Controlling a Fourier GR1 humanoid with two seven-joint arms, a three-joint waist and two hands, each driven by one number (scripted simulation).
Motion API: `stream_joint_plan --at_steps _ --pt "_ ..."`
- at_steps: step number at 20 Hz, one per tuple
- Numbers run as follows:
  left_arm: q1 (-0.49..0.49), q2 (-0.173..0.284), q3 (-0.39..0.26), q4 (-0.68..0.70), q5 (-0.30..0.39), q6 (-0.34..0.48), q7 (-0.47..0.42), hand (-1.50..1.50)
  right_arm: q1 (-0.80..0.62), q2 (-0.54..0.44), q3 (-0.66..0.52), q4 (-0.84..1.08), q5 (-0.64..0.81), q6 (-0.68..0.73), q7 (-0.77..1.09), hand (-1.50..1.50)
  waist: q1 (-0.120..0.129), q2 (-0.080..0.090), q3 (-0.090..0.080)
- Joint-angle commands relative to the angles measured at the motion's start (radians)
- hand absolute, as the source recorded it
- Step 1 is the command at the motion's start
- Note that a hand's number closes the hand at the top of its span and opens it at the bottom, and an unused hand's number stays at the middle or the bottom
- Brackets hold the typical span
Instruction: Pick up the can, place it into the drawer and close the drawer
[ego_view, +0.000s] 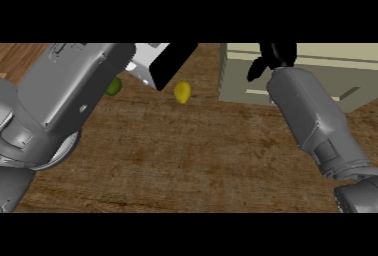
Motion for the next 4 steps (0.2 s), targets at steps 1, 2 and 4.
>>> stream_joint_plan --at_steps 1,2,4 --pt "0.042 0.039 -0.004 -0.07 0.004 -0.026 0.029 -1.5 -0.112 -0.002 -0.078 -0.021 -0.084 0.013 -0.022 -1.5 0.023 -0.017 -0.007" --pt "0.074 0.028 -0.009 -0.09 0.0 -0.012 0.011 -1.5 -0.078 0.005 -0.091 -0.025 -0.101 -0.018 -0.069 -1.5 0.015 -0.015 -0.007" --pt "0.072 0.041 -0.006 -0.117 0.005 -0.018 0.039 -1.5 -0.114 0.014 -0.094 -0.007 -0.098 0.005 -0.053 -1.5 0.011 -0.017 -0.007"
